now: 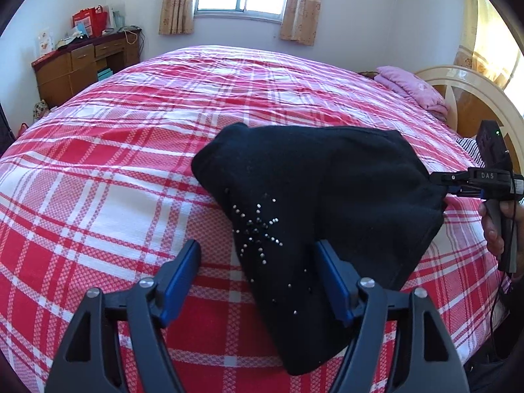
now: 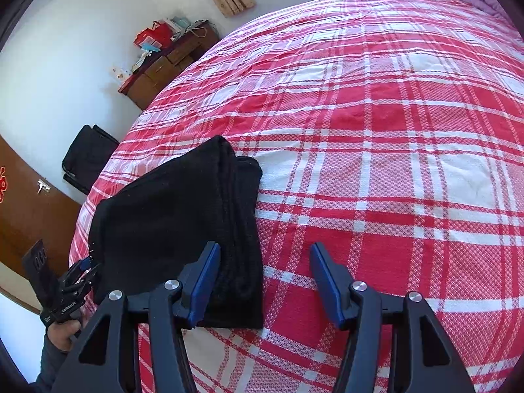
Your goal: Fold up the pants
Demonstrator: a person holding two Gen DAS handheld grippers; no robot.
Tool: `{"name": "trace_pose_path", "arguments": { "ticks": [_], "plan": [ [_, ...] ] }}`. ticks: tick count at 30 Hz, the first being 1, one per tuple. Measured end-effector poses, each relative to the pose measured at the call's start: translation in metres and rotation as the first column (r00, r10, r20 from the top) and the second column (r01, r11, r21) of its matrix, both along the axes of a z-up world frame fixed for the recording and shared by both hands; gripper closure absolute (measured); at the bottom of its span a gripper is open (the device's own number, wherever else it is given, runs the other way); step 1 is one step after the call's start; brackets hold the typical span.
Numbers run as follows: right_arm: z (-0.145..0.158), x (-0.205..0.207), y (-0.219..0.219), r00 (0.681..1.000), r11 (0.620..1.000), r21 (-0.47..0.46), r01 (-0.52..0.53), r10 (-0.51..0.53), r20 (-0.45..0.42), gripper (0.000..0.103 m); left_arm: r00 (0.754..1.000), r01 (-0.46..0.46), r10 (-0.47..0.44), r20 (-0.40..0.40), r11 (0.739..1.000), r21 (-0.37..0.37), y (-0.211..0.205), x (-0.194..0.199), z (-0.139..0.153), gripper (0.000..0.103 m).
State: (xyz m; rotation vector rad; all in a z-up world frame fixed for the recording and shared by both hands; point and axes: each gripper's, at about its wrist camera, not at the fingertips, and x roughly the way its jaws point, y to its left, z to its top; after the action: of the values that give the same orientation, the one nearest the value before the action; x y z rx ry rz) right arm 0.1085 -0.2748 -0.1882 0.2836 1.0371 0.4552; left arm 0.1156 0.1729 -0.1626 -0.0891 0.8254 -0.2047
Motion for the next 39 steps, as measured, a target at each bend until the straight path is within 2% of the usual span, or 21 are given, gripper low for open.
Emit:
{"name": "trace_pose_path", "arguments": {
  "ticks": [6,11,14,16,18,22,29,34,39],
  "plan": [
    [0.005,-0.013,0.003,0.998,0.997,-0.065,0.045,-0.042,0.038,0.039,1.000,-0.018,0.018,0.021,0.999,0.038,-0.004,-0.008,-0.001,0.022],
    [0.013,-0.023,-0.003,0.996,0.992,-0.098,0.076,-0.071,0.054,0.039,1.000,-0.029,0.028,0.013,0.999,0.037,-0.001,-0.012,0.003,0.019],
    [0.030,-0.041,-0.010,0.983,0.977,-0.146,0.158,-0.141,0.121,0.039,0.998,-0.033,0.031,0.059,0.999,0.029,-0.001,-0.022,0.019,0.019],
    [0.046,-0.061,-0.014,0.973,0.972,-0.151,0.179,-0.152,0.171,0.039,0.996,-0.027,0.025,0.091,0.999,0.026,-0.001,-0.030,0.030,0.019],
    [0.057,-0.077,-0.011,0.970,0.974,-0.153,0.168,-0.136,0.200,0.039,0.993,-0.020,0.019,0.118,1.000,0.009,-0.003,-0.036,0.042,0.019],
    [0.077,-0.110,0.013,0.963,0.975,-0.180,0.128,-0.079,0.258,0.039,0.984,0.006,-0.005,0.180,1.000,-0.002,-0.012,-0.051,0.065,0.009],
    [0.111,-0.160,0.037,0.926,0.973,-0.205,0.110,-0.025,0.377,0.039,0.964,0.030,-0.027,0.264,1.000,-0.009,-0.021,-0.073,0.096,0.005],
    [0.130,-0.189,0.039,0.892,0.970,-0.205,0.127,-0.021,0.452,0.039,0.946,0.017,-0.011,0.323,1.000,-0.016,-0.021,-0.083,0.110,0.003],
    [0.139,-0.211,0.038,0.861,0.965,-0.214,0.150,-0.021,0.508,0.036,0.939,0.014,-0.006,0.343,1.000,-0.023,-0.022,-0.085,0.112,0.002]
  ]
}}
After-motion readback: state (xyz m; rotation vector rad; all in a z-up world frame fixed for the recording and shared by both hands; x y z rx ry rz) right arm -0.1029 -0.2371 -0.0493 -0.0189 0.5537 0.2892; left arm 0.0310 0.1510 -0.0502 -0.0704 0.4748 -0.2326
